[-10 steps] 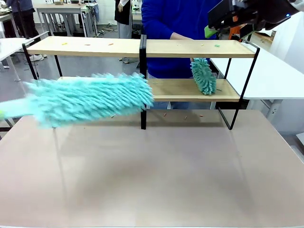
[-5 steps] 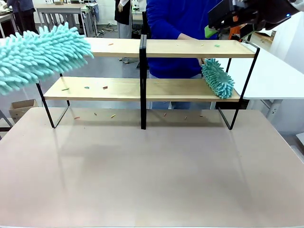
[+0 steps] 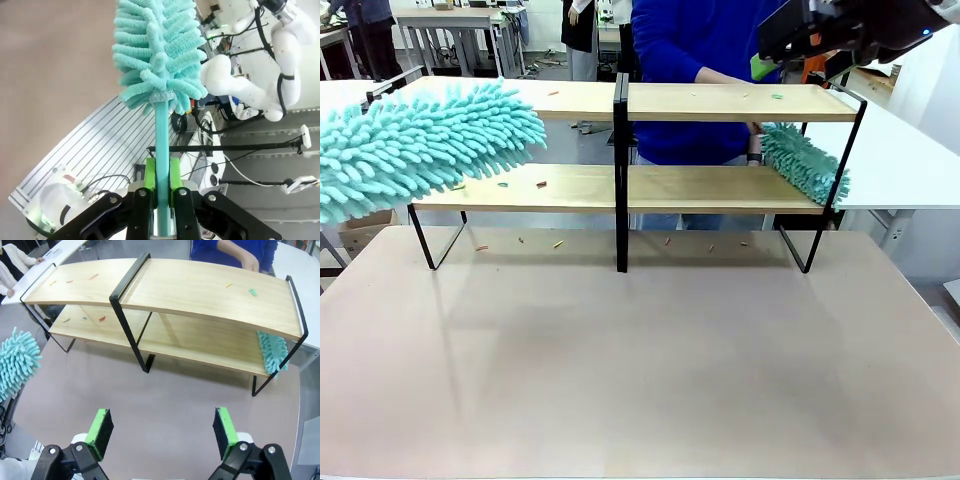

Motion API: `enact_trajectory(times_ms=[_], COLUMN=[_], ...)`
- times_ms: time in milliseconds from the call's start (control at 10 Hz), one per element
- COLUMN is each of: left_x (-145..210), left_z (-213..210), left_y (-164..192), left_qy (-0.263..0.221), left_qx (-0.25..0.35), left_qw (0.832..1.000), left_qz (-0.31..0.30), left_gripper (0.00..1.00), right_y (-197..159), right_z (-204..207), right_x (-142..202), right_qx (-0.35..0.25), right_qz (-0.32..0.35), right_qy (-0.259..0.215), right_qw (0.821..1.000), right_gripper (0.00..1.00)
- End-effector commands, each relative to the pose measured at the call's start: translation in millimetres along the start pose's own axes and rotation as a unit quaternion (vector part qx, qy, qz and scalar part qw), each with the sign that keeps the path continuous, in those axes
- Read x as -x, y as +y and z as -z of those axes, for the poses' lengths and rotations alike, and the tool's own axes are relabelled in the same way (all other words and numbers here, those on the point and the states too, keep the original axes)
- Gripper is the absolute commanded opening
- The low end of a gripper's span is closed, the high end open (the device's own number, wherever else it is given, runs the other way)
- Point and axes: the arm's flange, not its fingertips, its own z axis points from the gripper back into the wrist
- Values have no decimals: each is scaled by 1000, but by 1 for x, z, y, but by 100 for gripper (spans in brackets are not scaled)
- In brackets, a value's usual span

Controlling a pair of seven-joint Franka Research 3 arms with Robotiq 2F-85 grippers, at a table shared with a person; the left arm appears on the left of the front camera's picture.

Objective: Clean the shelves.
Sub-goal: Clean a randomly selected level of the Shelf with the Duster.

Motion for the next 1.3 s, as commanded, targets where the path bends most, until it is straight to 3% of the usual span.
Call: enact_trajectory(times_ms=[0,300,500,600,700,800,900,1000,1100,1200], left_x=[-37,-137,-191,-187,-174,-191,-165,-175,-202,-223], left_z=[12,44,65,75,70,79,83,95,117,143], left_y=[-30,-87,-114,-121,-108,-119,-127,-134,-145,-157], left_qy=[-5,-3,-78,-4,-41,-37,-77,-159,-197,-199], left_qx=[21,-29,-59,-27,-45,-46,-20,-45,-59,-80], left_qw=[999,993,985,992,991,990,993,980,972,974], left_qz=[-29,-113,-141,-123,-122,-127,-87,-113,-111,-71], left_gripper=[13,13,13,13,13,13,13,13,13,13], right_y=[-1,-1,-1,-1,-1,-1,-1,-1,-1,-1], right_z=[0,0,0,0,0,0,0,0,0,0], right_x=[-2,-2,-2,-2,-2,-2,-2,-2,-2,-2], right_qx=[-2,-2,-2,-2,-2,-2,-2,-2,-2,-2], right_qz=[1,1,1,1,1,1,1,1,1,1], right_qy=[0,0,0,0,0,0,0,0,0,0], right_qw=[1000,1000,1000,1000,1000,1000,1000,1000,1000,1000], right_gripper=[100,100,100,100,100,100,100,100,100,100])
